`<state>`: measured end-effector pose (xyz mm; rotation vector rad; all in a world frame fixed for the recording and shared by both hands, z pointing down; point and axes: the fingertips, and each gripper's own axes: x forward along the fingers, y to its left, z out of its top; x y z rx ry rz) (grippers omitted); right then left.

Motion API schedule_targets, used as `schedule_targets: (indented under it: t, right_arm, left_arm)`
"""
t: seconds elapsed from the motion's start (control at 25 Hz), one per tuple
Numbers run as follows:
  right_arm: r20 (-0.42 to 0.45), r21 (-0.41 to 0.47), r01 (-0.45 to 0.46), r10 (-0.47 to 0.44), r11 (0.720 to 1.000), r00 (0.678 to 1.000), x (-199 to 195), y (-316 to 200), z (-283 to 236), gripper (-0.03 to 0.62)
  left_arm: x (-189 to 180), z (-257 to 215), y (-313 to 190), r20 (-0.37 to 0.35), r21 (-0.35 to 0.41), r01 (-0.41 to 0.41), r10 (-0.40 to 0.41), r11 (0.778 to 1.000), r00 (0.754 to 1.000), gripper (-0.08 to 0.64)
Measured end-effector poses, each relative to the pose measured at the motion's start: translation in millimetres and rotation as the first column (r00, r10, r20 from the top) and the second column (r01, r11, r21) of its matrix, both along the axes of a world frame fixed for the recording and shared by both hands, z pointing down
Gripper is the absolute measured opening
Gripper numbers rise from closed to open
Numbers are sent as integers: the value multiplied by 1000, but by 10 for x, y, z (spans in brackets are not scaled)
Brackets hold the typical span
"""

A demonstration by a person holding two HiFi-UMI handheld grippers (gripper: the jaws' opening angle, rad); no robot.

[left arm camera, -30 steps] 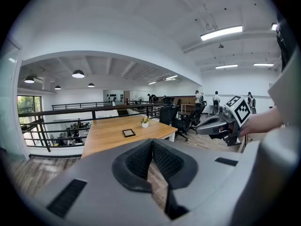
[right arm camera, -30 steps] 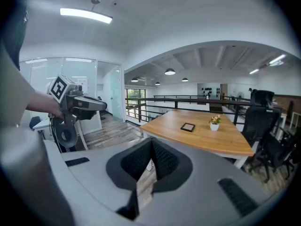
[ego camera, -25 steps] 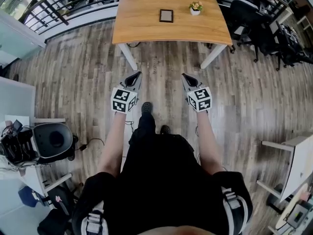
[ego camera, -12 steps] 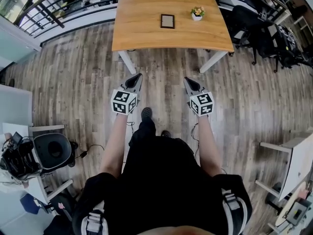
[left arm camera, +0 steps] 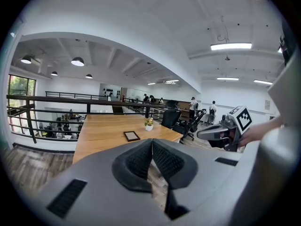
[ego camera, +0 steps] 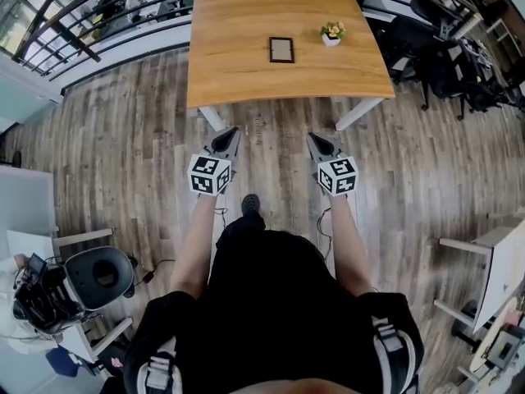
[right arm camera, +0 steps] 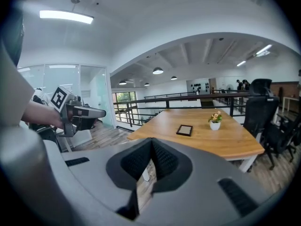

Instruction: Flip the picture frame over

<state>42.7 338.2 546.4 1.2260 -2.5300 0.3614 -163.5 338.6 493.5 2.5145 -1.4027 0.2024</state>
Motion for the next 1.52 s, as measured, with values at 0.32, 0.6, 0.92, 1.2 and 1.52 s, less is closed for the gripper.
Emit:
schedule_targets:
  t: [0.32, 0.6, 0.92, 1.2, 1.52]
  right_arm:
    - [1, -6, -55, 55, 998, 998, -163, -379, 41, 8]
    - [-2, -5, -93, 93, 996, 996, -235, -660, 22, 7]
    - [-6, -6, -133, 132, 991, 991, -387, -869, 73, 8]
    - [-5, -3, -169, 169, 986, 986, -369, -947, 114, 8]
    - [14, -22, -187, 187, 982, 982, -246, -1162, 205, 8]
  left_arm:
    - [-107, 93, -419, 13, -18, -65, 65, 998, 998, 21]
    - [-167, 105, -724, 15, -20, -118, 118, 993, 993, 21]
    - [-306, 166, -995, 18, -24, -156, 157, 987, 988, 21]
    - [-322, 252, -1097, 26, -37, -186, 187, 982, 982, 21]
    - [-256, 338, -1261, 47, -62, -193, 196, 979, 980, 21]
